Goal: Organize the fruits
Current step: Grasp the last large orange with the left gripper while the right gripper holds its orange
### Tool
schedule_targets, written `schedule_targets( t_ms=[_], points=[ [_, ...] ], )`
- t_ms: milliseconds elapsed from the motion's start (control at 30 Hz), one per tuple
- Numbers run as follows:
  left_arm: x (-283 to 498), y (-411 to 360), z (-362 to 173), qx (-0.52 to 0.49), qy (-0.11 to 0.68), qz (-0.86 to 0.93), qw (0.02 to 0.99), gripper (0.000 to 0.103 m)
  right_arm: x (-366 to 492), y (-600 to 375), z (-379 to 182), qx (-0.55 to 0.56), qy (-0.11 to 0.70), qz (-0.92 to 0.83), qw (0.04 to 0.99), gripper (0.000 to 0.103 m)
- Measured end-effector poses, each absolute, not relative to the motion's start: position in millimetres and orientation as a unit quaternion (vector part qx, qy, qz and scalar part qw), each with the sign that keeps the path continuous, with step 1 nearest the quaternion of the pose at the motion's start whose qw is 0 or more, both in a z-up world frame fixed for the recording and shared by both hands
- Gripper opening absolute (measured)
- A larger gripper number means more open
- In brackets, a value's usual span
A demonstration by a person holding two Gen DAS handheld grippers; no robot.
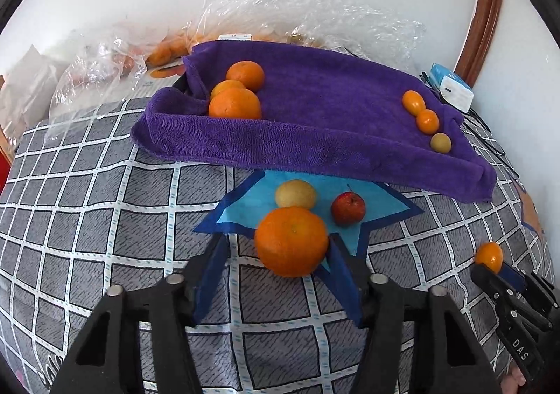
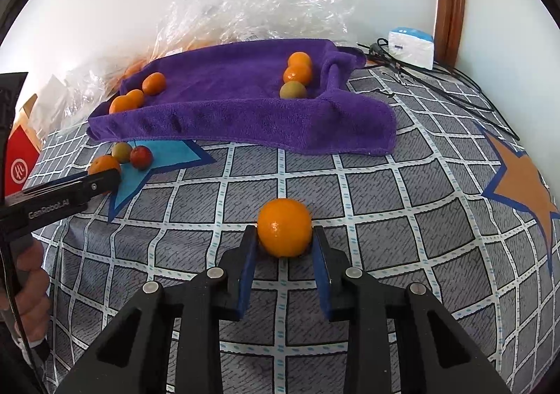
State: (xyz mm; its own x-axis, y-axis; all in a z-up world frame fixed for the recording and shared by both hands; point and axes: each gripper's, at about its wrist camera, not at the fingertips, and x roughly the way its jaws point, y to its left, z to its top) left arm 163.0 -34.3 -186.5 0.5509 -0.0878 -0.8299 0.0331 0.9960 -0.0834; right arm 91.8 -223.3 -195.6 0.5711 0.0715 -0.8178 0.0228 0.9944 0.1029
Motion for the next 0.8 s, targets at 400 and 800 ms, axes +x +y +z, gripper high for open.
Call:
schedule_targets(
  t_ms=[400,800],
  points=[
    [146.8,-18.5,-163.0,-0.03,0.467,-0.042,0.883,0.038,90.5,-221.9,-192.9,0.052,0.463,0.006,0.885,0.03],
    [126.6,19.1,-127.8,-0.064,0.452,-0.026,0.89,0.038,92.9,-211.9,-156.6,0.049,0.447,0.0,0.893,0.03]
  ],
)
